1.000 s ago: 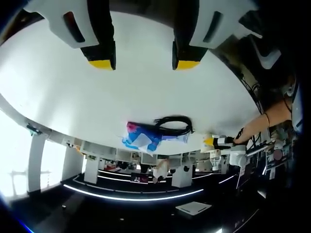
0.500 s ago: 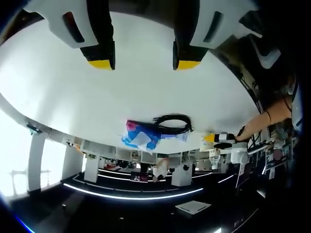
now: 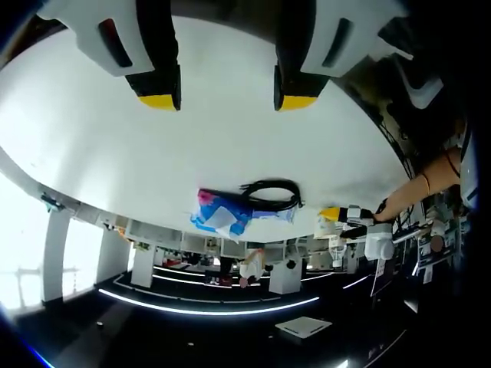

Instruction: Arrange the tabletop items into an orderly group along one side of the table until the central work area is clear of visible clutter.

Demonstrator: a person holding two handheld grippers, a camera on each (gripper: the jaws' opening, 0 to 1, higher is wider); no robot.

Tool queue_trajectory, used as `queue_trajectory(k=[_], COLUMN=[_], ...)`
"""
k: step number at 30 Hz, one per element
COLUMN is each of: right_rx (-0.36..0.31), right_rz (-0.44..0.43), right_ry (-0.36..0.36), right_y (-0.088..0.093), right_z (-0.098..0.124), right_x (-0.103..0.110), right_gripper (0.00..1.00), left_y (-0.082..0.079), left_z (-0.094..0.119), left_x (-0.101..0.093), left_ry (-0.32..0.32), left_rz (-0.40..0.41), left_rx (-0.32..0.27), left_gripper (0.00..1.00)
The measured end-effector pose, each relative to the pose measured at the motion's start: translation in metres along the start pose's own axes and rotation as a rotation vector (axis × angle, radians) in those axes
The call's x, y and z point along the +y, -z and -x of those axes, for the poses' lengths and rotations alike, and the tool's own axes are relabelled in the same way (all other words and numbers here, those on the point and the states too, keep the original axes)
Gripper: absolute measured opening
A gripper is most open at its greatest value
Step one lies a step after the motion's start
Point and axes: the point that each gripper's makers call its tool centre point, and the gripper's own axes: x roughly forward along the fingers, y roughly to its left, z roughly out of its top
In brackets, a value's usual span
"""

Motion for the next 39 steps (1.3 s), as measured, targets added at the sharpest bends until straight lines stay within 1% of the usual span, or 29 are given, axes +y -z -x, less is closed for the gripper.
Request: queue_trajectory(k=[2,3,8,12,17,20,22,24,30,36,39], right_rx=[0.0,-0.005,-0.013,-0.02,-0.021,-0.024,-0.033,-0.041,-0.041,-0.049,-0.054], right_rz=[-0.001,-0.005,-0.002,-0.004,0.002,0.013,0.019,0.017,0.036,0.059,0.069], right_ry=[-0.002,-0.005,-0.013,-0.024,-0.021,-0.018,-0.021,-0.03,-0.045,-0.061,-0.071], right_y=[0.0,-0.001,-0.003,-0.005,-0.008,-0.013,-0.017,-0.02,-0.025,-0.034,-0.039], right_z=[0.0,0.0,-0.001,-0.002,-0.003,-0.005,-0.006,-0.007,-0.012,-0.017,-0.02], right_x=[0.0,0.0,0.001,0.004,0.001,-0.002,-0.002,-0.001,-0.001,0.0,0.001], right_gripper=[0.48,0.48,0.49,0.53,0.53,0.52,0.52,0.52,0.53,0.53,0.53], left_y=[0.001,-0.002,0.0,0.002,-0.002,-0.004,-0.005,-0.007,-0.011,-0.011,-0.011], left_z=[-0.001,0.003,0.004,0.004,0.01,0.011,0.01,0.011,0.014,0.017,0.019], left_x=[0.0,0.002,0.0,-0.001,-0.001,-0.003,-0.006,-0.005,-0.004,-0.006,-0.008], left_ry=[0.002,-0.002,0.001,0.003,-0.008,0.001,0.009,0.004,-0.011,-0.009,-0.002], left_rz=[-0.014,-0.019,-0.017,-0.01,-0.02,-0.055,-0.076,-0.09,-0.092,-0.095,-0.094], left_rx=[0.005,-0.015,-0.006,0.004,-0.012,-0.017,-0.009,-0.016,-0.033,-0.036,-0.028], left_gripper=[1.0,1.0,1.0,1.0,1.0,1.0,1.0,1.0,1.0,1.0,1.0])
